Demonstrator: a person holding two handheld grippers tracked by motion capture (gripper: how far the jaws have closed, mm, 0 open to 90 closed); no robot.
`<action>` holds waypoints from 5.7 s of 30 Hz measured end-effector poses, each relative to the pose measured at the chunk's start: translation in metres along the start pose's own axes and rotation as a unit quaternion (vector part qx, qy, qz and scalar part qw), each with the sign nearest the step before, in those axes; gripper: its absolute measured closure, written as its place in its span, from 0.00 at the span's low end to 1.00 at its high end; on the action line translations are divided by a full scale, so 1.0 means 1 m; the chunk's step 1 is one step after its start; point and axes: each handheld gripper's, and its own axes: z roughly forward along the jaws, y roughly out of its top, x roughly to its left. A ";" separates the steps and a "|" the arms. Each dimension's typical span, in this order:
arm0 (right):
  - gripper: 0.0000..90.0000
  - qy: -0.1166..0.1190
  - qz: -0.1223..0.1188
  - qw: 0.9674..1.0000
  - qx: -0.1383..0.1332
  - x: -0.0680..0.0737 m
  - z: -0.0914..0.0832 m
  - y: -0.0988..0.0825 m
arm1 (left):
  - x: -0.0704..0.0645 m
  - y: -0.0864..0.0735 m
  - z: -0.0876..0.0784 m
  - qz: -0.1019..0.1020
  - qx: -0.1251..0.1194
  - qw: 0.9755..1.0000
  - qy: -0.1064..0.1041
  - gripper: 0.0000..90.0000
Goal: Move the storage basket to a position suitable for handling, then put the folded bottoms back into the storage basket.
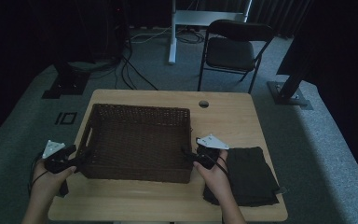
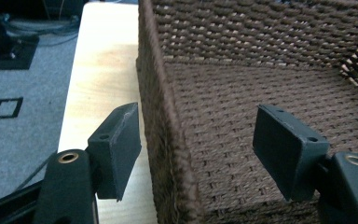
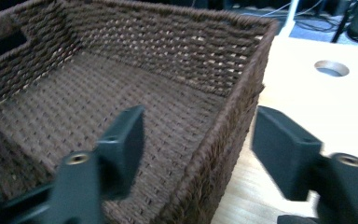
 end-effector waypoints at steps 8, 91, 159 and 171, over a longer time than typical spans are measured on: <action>0.23 0.042 -0.026 0.999 -0.004 0.000 -0.005 0.010 | -0.002 0.013 -0.014 0.014 -0.017 1.000 0.006 0.21; 0.14 -0.067 -0.011 0.997 -0.024 -0.111 -0.105 -0.006 | -0.203 0.058 0.048 0.105 -0.017 0.970 -0.220 0.21; 0.15 -0.152 0.043 0.985 0.062 -0.206 -0.114 -0.100 | -0.405 -0.045 0.135 0.135 0.075 0.954 -0.258 0.19; 0.14 -0.132 0.053 0.986 0.091 -0.211 -0.103 -0.113 | -0.400 -0.057 0.146 0.122 0.079 0.962 -0.231 0.19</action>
